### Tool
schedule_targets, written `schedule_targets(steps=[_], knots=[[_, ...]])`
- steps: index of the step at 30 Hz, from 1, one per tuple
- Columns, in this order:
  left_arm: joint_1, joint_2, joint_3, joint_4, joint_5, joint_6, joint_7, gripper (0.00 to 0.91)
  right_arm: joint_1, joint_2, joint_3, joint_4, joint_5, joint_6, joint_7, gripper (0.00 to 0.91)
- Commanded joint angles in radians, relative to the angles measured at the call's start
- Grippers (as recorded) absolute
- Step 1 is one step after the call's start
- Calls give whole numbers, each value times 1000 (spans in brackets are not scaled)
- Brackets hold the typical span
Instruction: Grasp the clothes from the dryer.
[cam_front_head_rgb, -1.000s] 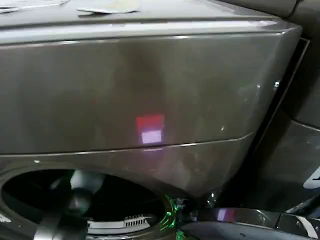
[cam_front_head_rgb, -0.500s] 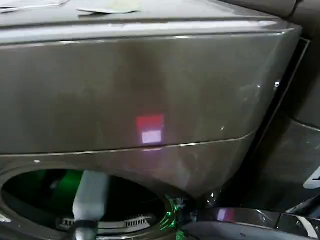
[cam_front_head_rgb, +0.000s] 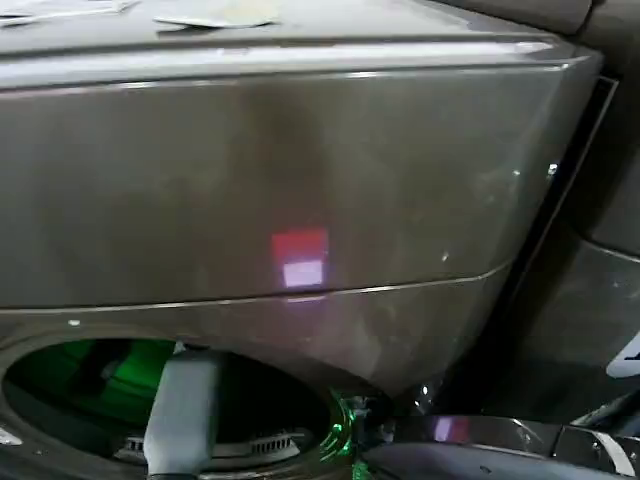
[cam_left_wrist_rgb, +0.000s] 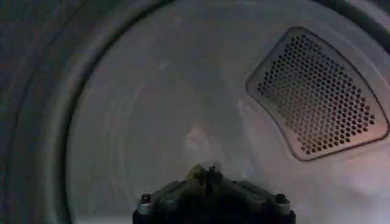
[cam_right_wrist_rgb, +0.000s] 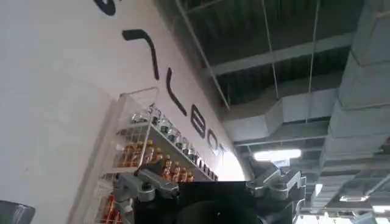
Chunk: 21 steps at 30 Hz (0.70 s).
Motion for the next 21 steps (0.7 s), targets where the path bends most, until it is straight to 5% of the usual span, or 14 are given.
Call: schedule_targets(steps=[1, 21], knots=[[15, 0, -5, -12, -7, -17, -15, 0, 5, -3, 3, 1, -6, 6, -3, 907], [17, 15, 7, -27, -24, 18, 25, 0, -1, -4, 11, -2, -15, 0, -7, 907]])
